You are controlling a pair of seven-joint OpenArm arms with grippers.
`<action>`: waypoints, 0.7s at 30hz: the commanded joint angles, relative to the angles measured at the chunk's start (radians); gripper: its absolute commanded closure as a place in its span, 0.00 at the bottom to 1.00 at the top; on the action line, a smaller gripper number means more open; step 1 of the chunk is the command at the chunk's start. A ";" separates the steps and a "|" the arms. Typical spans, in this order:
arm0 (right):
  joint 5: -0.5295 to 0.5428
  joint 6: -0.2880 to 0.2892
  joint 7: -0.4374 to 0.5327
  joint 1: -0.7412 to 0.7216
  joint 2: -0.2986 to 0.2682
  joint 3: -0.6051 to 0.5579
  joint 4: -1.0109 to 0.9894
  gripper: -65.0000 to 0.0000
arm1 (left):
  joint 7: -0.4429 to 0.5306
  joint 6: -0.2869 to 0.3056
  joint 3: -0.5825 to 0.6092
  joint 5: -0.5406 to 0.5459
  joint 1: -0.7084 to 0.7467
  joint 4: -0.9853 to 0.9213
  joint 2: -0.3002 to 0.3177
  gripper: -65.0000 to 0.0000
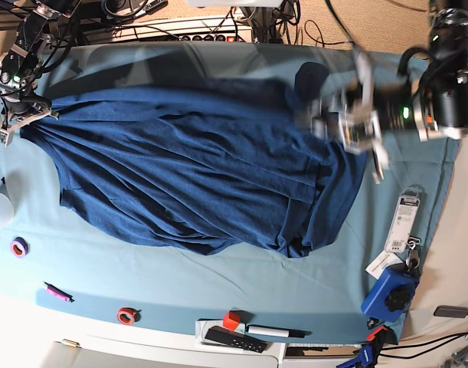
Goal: Layout the t-shirt on the table in an organized manner, then fold the t-shirt properly
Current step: 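Drag the shirt edge with the left gripper toward the shirt's middle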
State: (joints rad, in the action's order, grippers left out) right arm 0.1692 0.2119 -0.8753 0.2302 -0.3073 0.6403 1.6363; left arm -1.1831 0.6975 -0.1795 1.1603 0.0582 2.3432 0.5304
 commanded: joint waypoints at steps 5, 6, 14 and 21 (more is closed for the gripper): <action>-0.002 -0.007 0.018 -0.006 -0.022 0.008 0.018 1.00 | 0.111 0.001 -0.006 -0.076 -0.094 0.013 -0.037 1.00; -0.002 -0.007 0.018 -0.006 -0.022 0.008 0.018 1.00 | 0.114 0.001 -0.006 -0.076 -0.105 0.013 -0.041 1.00; -0.002 -0.007 0.018 -0.006 -0.022 0.008 0.018 1.00 | 0.121 0.001 -0.006 -0.076 -0.117 -0.074 -0.046 1.00; -0.002 -0.007 0.019 -0.006 -0.022 0.008 0.018 1.00 | 0.130 0.001 0.018 -0.075 -0.138 -0.333 -0.046 1.00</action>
State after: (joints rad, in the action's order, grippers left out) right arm 0.1726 0.2100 -0.8780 0.2302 -0.3073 0.6403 1.6363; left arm -1.0798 0.6983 -0.1566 1.0630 -0.0647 1.9942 0.4759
